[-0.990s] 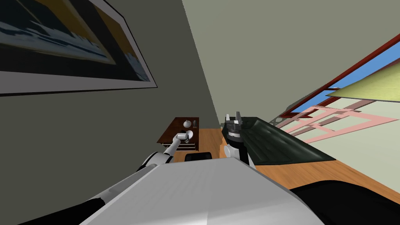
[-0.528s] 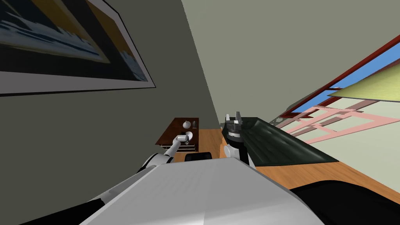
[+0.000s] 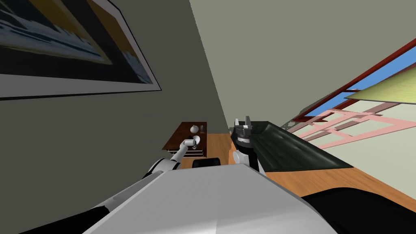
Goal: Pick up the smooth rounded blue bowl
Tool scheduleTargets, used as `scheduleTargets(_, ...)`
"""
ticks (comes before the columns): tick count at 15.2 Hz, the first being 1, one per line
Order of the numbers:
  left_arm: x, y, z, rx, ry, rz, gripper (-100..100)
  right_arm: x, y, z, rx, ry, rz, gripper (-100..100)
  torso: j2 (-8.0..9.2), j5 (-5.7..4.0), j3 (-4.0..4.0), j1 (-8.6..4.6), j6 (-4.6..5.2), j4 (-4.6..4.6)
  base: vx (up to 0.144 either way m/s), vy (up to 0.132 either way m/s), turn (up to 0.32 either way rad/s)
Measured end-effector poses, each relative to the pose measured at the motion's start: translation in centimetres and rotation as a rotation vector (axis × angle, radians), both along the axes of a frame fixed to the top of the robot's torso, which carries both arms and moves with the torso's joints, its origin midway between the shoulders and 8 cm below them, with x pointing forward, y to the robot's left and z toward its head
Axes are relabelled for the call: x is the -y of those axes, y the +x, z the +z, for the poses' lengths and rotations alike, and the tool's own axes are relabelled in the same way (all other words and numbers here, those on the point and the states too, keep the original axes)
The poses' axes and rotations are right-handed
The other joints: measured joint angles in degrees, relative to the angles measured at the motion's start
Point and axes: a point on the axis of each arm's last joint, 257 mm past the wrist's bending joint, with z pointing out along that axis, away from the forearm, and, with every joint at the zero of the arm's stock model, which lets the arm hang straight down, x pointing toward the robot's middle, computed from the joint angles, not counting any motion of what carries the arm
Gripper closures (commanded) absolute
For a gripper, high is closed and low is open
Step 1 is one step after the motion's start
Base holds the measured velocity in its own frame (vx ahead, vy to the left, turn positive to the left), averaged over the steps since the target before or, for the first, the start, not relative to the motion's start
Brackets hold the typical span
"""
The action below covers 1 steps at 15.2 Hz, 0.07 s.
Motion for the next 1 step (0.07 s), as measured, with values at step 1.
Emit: scheduleTargets(1,0.04,0.32,0.36,0.001,0.000,0.000,100,0.00,0.00,0.00,0.000,0.000,0.000,0,0.04,-0.01,0.03,0.01,0.00,0.02,-0.041,0.007,0.003)
